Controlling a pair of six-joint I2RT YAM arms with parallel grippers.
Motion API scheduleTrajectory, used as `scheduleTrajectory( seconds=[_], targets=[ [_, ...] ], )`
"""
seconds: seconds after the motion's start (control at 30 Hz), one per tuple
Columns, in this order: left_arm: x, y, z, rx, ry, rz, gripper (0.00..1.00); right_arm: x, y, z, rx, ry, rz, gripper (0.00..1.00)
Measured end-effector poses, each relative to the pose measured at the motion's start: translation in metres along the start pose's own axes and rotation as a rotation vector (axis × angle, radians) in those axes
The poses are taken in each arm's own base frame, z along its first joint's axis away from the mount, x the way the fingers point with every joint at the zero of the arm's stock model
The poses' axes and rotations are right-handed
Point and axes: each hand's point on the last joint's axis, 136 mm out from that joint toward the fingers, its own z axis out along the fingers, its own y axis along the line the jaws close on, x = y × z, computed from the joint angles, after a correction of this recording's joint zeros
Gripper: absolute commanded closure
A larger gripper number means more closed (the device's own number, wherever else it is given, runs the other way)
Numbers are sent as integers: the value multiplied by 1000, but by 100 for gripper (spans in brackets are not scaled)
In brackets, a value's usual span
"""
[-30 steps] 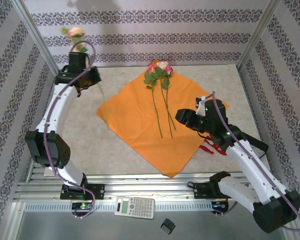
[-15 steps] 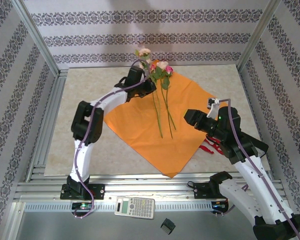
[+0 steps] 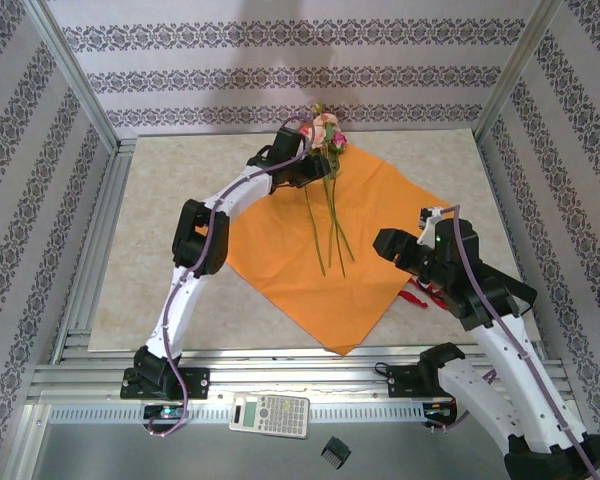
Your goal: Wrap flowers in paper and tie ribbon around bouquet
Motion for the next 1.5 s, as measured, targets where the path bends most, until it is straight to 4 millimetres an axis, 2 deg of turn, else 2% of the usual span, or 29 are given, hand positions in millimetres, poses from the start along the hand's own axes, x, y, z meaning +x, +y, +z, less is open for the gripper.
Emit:
scheduleTrajectory(
  seconds=[0.1, 0.23, 0.3, 0.4, 0.57, 0.63, 0.77, 0.93, 1.03, 1.23, 1.37, 1.5],
  targets=[
    [8, 1, -40, -65, -11, -18, 61, 2, -28, 19, 123, 47, 71, 47],
    [35, 2, -113, -88, -28, -80, 74, 10, -65, 54, 289, 148, 162, 53],
    [49, 7, -132, -79, -29, -120, 76, 15, -80, 73, 353, 209, 192, 55],
    [67, 35, -127, -87, -7, -193, 77, 18, -94, 103, 418, 282, 212, 58],
    [112, 116, -91, -212, 93, -352, 77, 14, -106, 148, 466, 348, 229, 59],
    [122, 135, -86, -251, 114, -388, 77, 14, -109, 161, 474, 367, 229, 60],
    [114, 153, -100, -268, 63, -439, 77, 24, -112, 190, 486, 430, 206, 60],
    [108, 192, -132, -298, 5, -523, 78, 65, -103, 213, 485, 538, 151, 61],
    [107, 207, -147, -301, -16, -561, 79, 75, -82, 220, 442, 554, 125, 61],
    [104, 235, -174, -322, -60, -613, 79, 105, -54, 228, 419, 602, 71, 61],
    [103, 236, -177, -307, -54, -612, 76, 106, -52, 230, 415, 606, 69, 59],
    [102, 229, -176, -295, -37, -605, 69, 99, -53, 228, 413, 601, 58, 54]
  ],
)
